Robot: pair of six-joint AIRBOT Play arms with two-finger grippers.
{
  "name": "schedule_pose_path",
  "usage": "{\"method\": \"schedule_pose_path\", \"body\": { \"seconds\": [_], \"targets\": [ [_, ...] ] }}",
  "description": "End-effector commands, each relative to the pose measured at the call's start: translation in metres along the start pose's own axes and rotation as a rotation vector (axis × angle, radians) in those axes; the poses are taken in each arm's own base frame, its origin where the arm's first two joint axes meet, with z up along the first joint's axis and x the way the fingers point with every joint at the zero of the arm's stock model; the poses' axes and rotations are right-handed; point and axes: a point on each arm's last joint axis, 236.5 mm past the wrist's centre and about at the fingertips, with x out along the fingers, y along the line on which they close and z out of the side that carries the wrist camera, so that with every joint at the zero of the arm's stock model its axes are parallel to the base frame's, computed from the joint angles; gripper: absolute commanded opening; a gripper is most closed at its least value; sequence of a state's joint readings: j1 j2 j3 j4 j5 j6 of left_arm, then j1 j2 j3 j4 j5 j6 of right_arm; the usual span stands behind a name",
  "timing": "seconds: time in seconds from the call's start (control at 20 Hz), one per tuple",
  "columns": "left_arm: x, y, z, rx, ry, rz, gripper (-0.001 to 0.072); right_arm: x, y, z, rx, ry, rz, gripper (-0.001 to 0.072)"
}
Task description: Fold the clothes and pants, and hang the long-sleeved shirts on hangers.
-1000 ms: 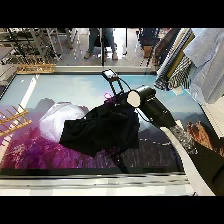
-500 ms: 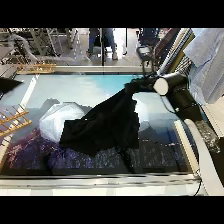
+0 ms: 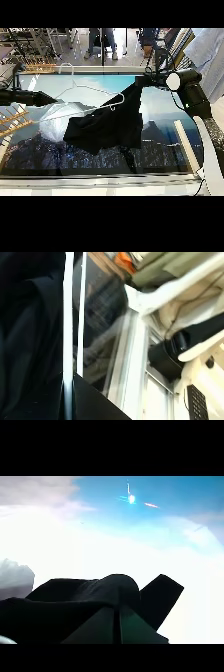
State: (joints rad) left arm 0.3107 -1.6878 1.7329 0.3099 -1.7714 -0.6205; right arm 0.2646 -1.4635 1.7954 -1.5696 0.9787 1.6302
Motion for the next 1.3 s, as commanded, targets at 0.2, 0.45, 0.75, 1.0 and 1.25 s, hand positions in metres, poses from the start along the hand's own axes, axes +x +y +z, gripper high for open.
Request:
{"method": "schedule_pose_path", "body": {
  "seconds": [0.2, 0.45, 0.75, 1.0, 1.25],
  "targets": [
    [0.031, 0.024, 0.007, -0.02, -0.026, 0.036, 0.0015, -0.002, 0.024, -0.001, 0.011, 0.006, 0.107, 0.0031],
    [0.037, 0.021, 0.01, -0.015, -0.026, 0.024, 0.0015, -0.01, 0.066, -0.006, 0.02, 0.034, 0.256, 0.0031],
    [0.076, 0.012, 0.018, 0.036, -0.013, 0.007, 0.0013, -0.097, 0.183, -0.008, -0.177, 0.079, 0.524, 0.003],
    [0.071, -0.003, 0.08, 0.174, -0.279, -0.029, 0.0012, -0.141, 0.192, -0.028, -0.221, 0.16, 0.54, 0.003],
    [0.057, -0.036, 0.109, 0.348, -0.463, -0.137, 0.0012, -0.143, 0.191, -0.041, -0.321, 0.191, 0.554, 0.0043]
  ]
}}
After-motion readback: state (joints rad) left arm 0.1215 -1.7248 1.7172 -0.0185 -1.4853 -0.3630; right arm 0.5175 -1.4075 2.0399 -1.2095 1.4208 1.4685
